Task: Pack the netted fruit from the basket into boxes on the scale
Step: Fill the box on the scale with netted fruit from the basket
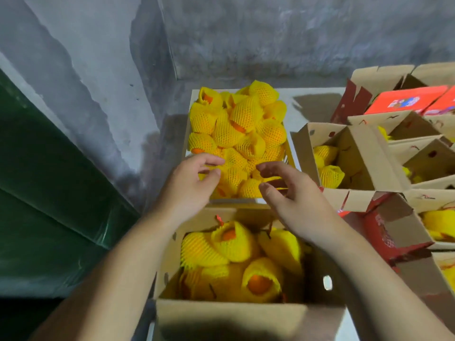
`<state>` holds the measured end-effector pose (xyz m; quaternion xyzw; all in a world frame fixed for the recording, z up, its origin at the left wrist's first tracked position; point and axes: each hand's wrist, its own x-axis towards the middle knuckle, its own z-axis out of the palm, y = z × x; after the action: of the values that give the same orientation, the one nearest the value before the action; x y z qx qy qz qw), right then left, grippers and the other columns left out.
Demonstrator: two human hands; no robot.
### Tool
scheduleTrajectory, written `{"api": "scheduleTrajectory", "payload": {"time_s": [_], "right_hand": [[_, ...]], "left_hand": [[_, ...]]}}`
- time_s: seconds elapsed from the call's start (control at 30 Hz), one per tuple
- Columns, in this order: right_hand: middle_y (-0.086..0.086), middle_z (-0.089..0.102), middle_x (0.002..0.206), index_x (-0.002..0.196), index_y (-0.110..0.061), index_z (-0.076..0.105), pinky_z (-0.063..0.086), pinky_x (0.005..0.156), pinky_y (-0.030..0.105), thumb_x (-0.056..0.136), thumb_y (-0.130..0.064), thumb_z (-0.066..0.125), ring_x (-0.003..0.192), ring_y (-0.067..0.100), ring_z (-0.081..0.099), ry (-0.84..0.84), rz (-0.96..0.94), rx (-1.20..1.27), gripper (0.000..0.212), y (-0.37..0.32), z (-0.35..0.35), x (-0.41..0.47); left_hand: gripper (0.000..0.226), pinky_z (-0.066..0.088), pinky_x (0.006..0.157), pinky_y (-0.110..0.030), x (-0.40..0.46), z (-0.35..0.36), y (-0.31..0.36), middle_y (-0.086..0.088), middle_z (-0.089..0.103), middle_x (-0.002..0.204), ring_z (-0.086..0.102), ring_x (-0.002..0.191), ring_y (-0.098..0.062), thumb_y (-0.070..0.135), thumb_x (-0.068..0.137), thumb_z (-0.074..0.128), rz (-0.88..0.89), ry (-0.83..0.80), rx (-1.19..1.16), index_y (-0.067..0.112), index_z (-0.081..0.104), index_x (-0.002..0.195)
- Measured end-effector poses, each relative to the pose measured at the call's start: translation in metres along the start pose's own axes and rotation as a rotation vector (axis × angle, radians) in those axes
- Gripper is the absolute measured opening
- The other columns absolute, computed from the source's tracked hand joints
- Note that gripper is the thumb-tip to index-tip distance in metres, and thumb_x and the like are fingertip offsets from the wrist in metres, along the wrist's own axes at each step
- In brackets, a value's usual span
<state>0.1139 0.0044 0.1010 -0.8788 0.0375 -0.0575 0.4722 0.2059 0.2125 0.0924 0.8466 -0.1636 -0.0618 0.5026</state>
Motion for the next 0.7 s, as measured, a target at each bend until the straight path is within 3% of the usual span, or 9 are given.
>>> {"api": "scheduleTrajectory", "payload": {"time_s": [0.07, 0.13, 0.23, 0.3, 0.37, 0.43, 0.47, 0.57, 0.7], "right_hand": [[0.0, 0.064, 0.129, 0.134, -0.024, 0.062, 0.053, 0.098, 0.044, 0.101, -0.023, 0.061, 0.115, 0.02, 0.065, -0.001, 0.0, -0.115, 0.033, 0.009, -0.008, 0.042], [0.007, 0.059, 0.141, 0.142, -0.021, 0.057, 0.047, 0.105, 0.041, 0.099, -0.024, 0.062, 0.127, 0.028, 0.058, -0.017, -0.004, -0.281, 0.043, 0.016, -0.01, 0.088], [0.015, 0.019, 0.17, 0.162, -0.022, 0.027, 0.03, 0.122, 0.047, 0.096, -0.034, 0.066, 0.153, 0.038, 0.025, -0.068, 0.0, -0.551, 0.078, 0.028, 0.001, 0.15], [0.008, -0.01, 0.174, 0.166, -0.026, 0.008, 0.022, 0.123, 0.051, 0.094, -0.038, 0.068, 0.159, 0.037, 0.003, -0.071, -0.063, -0.64, 0.095, 0.033, 0.016, 0.184], [0.004, -0.016, 0.173, 0.166, -0.029, -0.002, 0.018, 0.124, 0.051, 0.093, -0.036, 0.068, 0.16, 0.034, -0.005, -0.075, -0.14, -0.732, 0.101, 0.04, 0.029, 0.216], [0.004, 0.0, 0.174, 0.166, -0.028, 0.0, 0.013, 0.125, 0.05, 0.095, -0.031, 0.065, 0.16, 0.034, 0.0, -0.102, -0.16, -0.836, 0.097, 0.051, 0.033, 0.245], [0.005, 0.01, 0.172, 0.166, -0.027, 0.004, 0.014, 0.125, 0.05, 0.097, -0.027, 0.062, 0.158, 0.035, 0.008, -0.123, -0.143, -0.861, 0.09, 0.058, 0.032, 0.255], [0.008, 0.028, 0.158, 0.16, -0.027, 0.021, 0.036, 0.111, 0.051, 0.101, -0.023, 0.057, 0.139, 0.042, 0.038, -0.074, -0.083, -0.857, 0.069, 0.08, 0.032, 0.261], [0.013, 0.035, 0.145, 0.146, -0.024, 0.031, 0.043, 0.095, 0.05, 0.099, -0.023, 0.058, 0.121, 0.041, 0.046, 0.059, -0.147, -0.904, 0.054, 0.09, 0.039, 0.255]], "left_hand": [[0.026, 0.049, 0.089, -0.026, 0.045, 0.007, -0.005, -0.001, 0.064, 0.127, 0.063, 0.118, -0.016, 0.015, 0.1, 0.063, -0.03, 0.072, 0.086, 0.027, 0.071, 0.123], [0.038, 0.042, 0.094, -0.023, 0.091, 0.01, -0.014, -0.004, 0.055, 0.137, 0.056, 0.129, -0.021, 0.017, 0.098, 0.064, -0.051, 0.137, 0.216, 0.024, 0.066, 0.136], [0.081, 0.022, 0.119, -0.032, 0.148, 0.013, -0.029, -0.013, 0.023, 0.17, 0.027, 0.155, -0.032, 0.029, 0.096, 0.07, -0.131, 0.119, 0.437, 0.02, 0.027, 0.165], [0.105, 0.012, 0.125, -0.041, 0.176, 0.014, -0.043, -0.016, 0.002, 0.175, 0.009, 0.16, -0.035, 0.036, 0.095, 0.074, -0.171, 0.097, 0.513, 0.018, 0.0, 0.168], [0.116, 0.011, 0.125, -0.035, 0.199, 0.013, -0.056, -0.016, -0.001, 0.175, 0.008, 0.161, -0.032, 0.031, 0.093, 0.079, -0.183, 0.112, 0.43, 0.012, -0.01, 0.166], [0.11, 0.014, 0.124, -0.028, 0.214, 0.01, -0.062, -0.017, 0.011, 0.173, 0.018, 0.159, -0.031, 0.025, 0.093, 0.079, -0.217, 0.097, 0.357, 0.009, -0.002, 0.167], [0.1, 0.022, 0.124, -0.033, 0.217, 0.009, -0.064, -0.019, 0.023, 0.169, 0.029, 0.155, -0.035, 0.026, 0.094, 0.077, -0.233, 0.081, 0.388, 0.01, 0.011, 0.167], [0.073, 0.043, 0.107, -0.047, 0.214, 0.019, -0.07, -0.021, 0.042, 0.147, 0.051, 0.131, -0.045, 0.026, 0.09, 0.078, -0.183, 0.064, 0.521, 0.014, 0.043, 0.153], [0.068, 0.047, 0.104, -0.047, 0.21, 0.025, -0.071, -0.022, 0.047, 0.14, 0.054, 0.125, -0.044, 0.024, 0.085, 0.08, -0.178, 0.069, 0.442, 0.02, 0.049, 0.146]]}}
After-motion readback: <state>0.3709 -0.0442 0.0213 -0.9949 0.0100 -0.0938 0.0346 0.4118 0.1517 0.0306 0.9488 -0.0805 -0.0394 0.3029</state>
